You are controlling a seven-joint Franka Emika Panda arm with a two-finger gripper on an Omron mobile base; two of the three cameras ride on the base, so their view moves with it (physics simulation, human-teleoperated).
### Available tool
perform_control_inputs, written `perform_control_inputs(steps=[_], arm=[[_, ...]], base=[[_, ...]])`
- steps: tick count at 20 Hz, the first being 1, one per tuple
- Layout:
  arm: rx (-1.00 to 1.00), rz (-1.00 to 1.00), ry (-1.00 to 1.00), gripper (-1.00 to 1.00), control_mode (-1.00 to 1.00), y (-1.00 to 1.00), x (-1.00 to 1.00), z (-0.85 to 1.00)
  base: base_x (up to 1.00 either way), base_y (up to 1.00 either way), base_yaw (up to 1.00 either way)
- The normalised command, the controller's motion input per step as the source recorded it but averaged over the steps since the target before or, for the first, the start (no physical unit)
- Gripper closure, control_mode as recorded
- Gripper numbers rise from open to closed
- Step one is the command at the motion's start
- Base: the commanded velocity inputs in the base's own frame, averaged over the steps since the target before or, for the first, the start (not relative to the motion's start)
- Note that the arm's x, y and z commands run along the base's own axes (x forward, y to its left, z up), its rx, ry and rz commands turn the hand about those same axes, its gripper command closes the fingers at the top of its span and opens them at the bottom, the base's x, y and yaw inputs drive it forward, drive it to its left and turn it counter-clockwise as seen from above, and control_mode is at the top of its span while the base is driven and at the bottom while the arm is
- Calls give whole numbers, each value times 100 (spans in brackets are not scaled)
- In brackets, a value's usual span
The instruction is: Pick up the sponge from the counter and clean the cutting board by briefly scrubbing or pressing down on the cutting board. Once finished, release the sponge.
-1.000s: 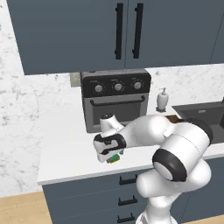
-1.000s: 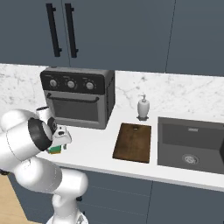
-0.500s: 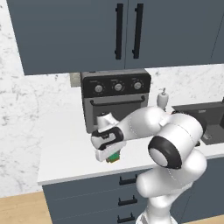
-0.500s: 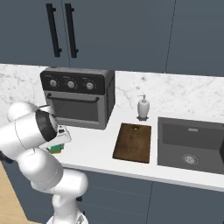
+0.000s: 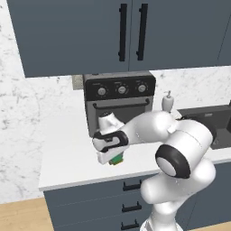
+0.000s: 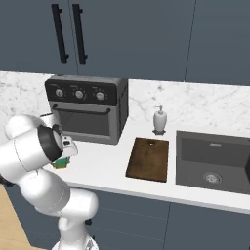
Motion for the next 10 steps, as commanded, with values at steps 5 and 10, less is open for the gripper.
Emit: perform_control_inputs(steps=[5,10], arm=[[2,-13,3,100,-100,-59,-28,19],[1,-16,1,100,-100,-80,-28,15]], base=[[0,0,0],[0,0,0]])
